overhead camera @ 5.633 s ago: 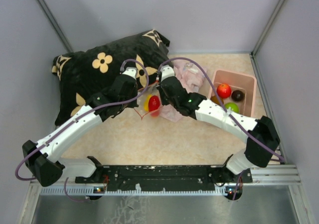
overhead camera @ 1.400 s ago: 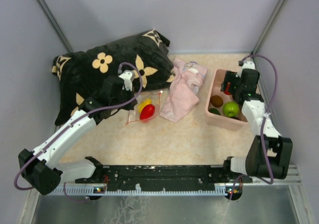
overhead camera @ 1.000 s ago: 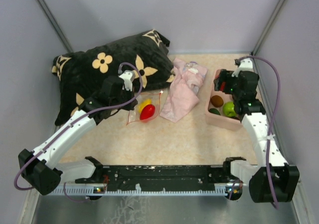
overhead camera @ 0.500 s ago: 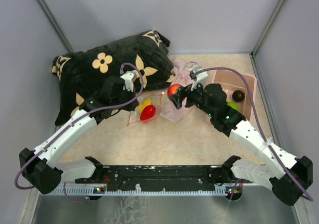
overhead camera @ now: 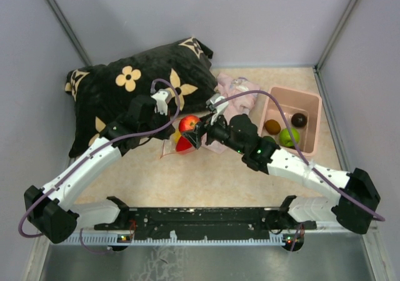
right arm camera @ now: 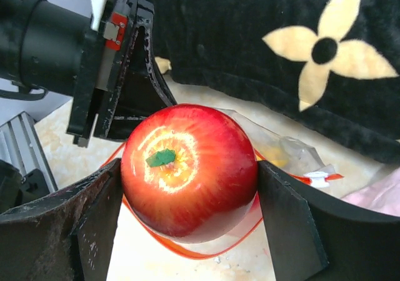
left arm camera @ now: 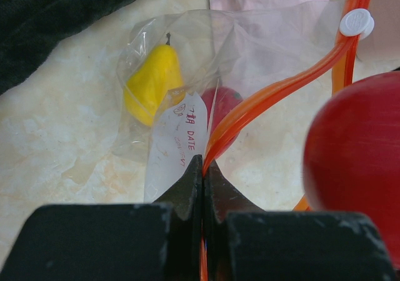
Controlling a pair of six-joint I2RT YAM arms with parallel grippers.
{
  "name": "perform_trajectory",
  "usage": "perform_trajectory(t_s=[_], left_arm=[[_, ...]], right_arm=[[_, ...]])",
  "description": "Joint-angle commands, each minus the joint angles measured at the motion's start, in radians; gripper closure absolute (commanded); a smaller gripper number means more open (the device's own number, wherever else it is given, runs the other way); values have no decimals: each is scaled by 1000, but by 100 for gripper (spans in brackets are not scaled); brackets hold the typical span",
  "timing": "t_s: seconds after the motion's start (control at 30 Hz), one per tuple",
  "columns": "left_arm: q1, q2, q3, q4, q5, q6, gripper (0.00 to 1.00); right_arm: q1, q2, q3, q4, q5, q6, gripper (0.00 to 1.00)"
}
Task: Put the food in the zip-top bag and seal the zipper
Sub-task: Place the fake fruit in the zipper food storage bag.
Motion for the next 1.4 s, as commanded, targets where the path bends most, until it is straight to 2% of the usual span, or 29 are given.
perform_trajectory(t_s=[0.0, 0.23, 0.43, 0.6, 0.7, 0.9, 1.03, 1.13, 1.27, 1.37], left_arm=[[8, -16, 6, 18, 29, -12, 100], [9, -14, -2, 44, 118, -38, 100], [9, 8, 10, 56, 181, -56, 100], [6, 32, 28, 80, 243, -74, 100], [3, 47, 41, 82, 266, -77, 100], [1, 37, 45, 74, 193, -55, 100], [2, 31, 31, 73, 188, -53, 100], [1, 30, 20, 73, 197, -53, 100], [2, 18, 15, 73, 210, -51, 100], [2, 9, 12, 81, 234, -50, 100]], right_arm=[[12, 75, -37, 204, 18, 24, 44], [13, 199, -162, 465, 103, 130, 45], [22, 299, -182, 601, 54, 168, 45], [22, 373, -169, 708, -47, 189, 43], [22, 419, -130, 710, -128, 179, 43], [22, 500, -87, 715, -463, 145, 43], [21, 510, -110, 800, -577, 156, 42], [22, 508, -116, 784, -465, 159, 42], [21, 483, -115, 647, -133, 165, 39], [22, 474, -125, 620, -30, 160, 38]])
